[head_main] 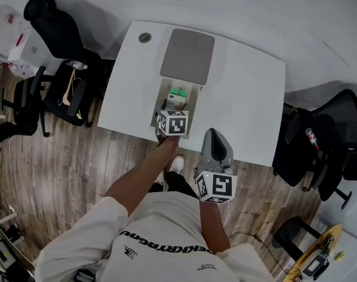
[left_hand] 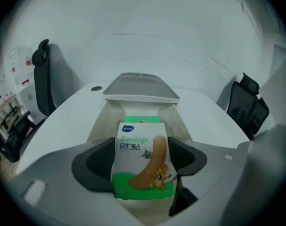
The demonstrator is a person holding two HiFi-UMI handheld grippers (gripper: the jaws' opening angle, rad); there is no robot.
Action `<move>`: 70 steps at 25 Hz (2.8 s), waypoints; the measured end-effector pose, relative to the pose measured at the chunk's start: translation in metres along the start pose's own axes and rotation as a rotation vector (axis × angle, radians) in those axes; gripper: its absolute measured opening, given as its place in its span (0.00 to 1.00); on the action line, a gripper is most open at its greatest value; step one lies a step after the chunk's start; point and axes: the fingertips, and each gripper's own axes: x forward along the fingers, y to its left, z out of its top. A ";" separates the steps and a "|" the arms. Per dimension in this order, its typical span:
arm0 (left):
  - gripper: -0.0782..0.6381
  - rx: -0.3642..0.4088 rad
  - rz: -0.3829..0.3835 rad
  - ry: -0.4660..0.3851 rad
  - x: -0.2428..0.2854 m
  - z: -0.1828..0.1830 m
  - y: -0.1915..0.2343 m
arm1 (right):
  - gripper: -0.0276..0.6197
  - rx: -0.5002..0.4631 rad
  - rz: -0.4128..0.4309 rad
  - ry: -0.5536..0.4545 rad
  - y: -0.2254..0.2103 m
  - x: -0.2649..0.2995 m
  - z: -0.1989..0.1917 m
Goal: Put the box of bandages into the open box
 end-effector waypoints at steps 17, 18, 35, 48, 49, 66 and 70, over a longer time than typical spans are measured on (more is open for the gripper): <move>0.62 0.022 0.010 0.043 0.014 -0.004 -0.003 | 0.04 0.008 -0.007 0.013 -0.009 -0.005 -0.004; 0.62 0.017 0.011 0.048 0.016 -0.005 -0.002 | 0.04 0.008 -0.009 0.014 -0.009 -0.005 -0.005; 0.62 -0.010 -0.002 0.117 0.027 -0.012 -0.002 | 0.04 0.008 -0.008 0.016 -0.011 -0.004 -0.005; 0.62 -0.023 -0.013 0.140 0.031 -0.014 -0.001 | 0.04 0.000 -0.011 0.010 -0.010 -0.001 -0.002; 0.62 -0.021 -0.015 0.143 0.031 -0.014 -0.002 | 0.04 -0.001 -0.010 0.010 -0.010 -0.001 -0.002; 0.62 -0.026 -0.019 0.175 0.035 -0.018 -0.002 | 0.04 -0.003 -0.015 0.005 -0.008 0.002 0.002; 0.67 -0.032 -0.037 0.168 0.036 -0.018 -0.006 | 0.04 -0.002 -0.015 0.003 -0.008 0.002 0.002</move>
